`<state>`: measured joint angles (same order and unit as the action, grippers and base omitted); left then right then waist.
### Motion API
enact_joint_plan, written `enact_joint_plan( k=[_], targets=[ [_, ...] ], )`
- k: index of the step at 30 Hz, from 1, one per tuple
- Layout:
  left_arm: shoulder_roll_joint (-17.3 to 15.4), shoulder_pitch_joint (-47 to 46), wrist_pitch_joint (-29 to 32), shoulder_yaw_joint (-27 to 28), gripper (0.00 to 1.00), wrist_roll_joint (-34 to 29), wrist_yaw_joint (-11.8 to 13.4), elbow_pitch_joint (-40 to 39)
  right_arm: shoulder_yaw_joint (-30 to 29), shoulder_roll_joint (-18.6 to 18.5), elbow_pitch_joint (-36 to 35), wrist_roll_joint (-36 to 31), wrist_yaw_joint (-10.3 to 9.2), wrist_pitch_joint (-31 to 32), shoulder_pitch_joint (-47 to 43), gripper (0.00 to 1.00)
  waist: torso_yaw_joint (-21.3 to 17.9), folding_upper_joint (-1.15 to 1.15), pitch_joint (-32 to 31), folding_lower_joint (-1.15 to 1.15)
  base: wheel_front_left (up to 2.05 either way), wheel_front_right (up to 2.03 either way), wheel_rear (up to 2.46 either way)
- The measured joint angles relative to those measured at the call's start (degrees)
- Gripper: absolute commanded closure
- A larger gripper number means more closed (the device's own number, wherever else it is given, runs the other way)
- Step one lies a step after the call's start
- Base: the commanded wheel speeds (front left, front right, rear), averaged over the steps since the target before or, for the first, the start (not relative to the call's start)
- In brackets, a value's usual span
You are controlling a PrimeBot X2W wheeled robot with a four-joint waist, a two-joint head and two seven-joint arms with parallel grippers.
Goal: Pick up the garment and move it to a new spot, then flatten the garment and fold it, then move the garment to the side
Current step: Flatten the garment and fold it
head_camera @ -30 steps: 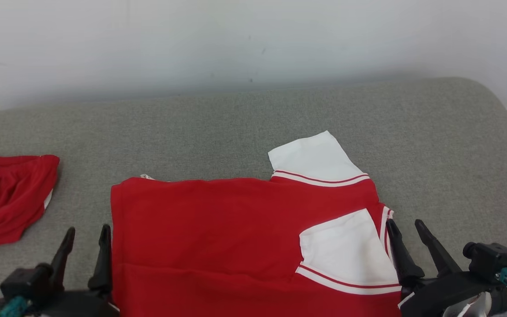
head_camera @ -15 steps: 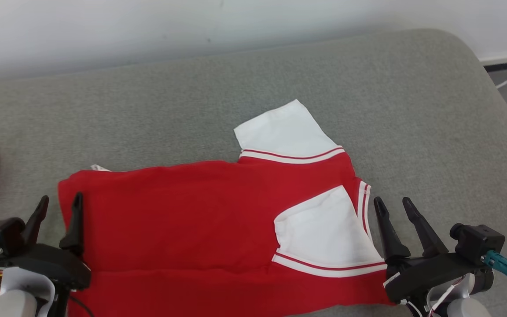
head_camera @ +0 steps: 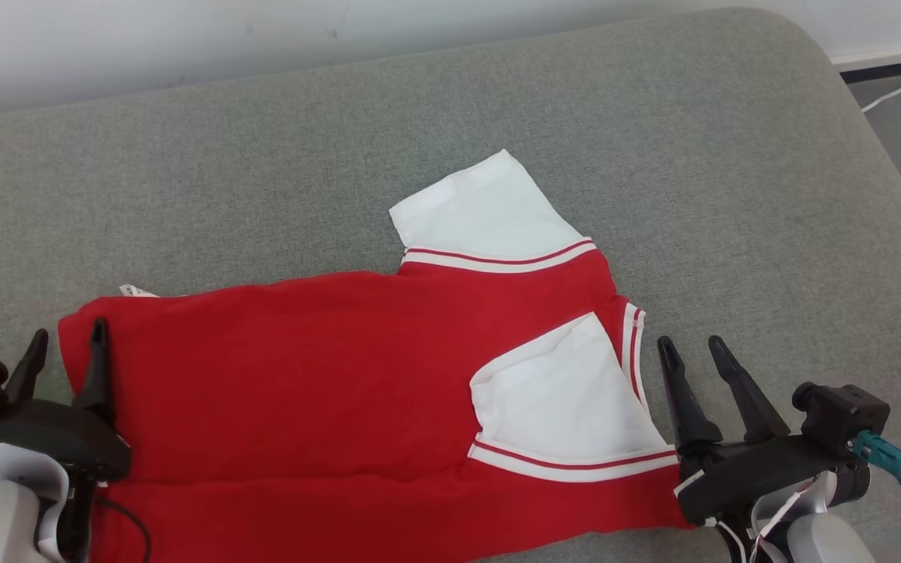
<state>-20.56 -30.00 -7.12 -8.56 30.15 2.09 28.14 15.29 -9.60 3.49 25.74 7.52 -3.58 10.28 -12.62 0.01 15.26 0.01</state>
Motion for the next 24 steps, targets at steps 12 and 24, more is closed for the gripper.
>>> enact_joint_plan(
  k=[12, 24],
  targets=[
    [1.05, -4.54, -1.89, -1.77, 1.0, 0.04, -2.09, 6.33, 0.97, 0.22, 0.3, -0.52, 0.0, 0.12, 2.33, 0.0, 0.58, 0.0, 1.25, -0.01, 0.0, 0.0, 0.0],
    [2.22, -4.97, -4.71, -3.09, 1.0, -0.38, -2.48, 5.89, 0.8, -1.58, 4.03, 1.71, 0.0, 4.22, 11.23, 0.0, 2.42, 0.0, 0.27, -0.01, 0.0, 0.0, 0.0]
  ],
)
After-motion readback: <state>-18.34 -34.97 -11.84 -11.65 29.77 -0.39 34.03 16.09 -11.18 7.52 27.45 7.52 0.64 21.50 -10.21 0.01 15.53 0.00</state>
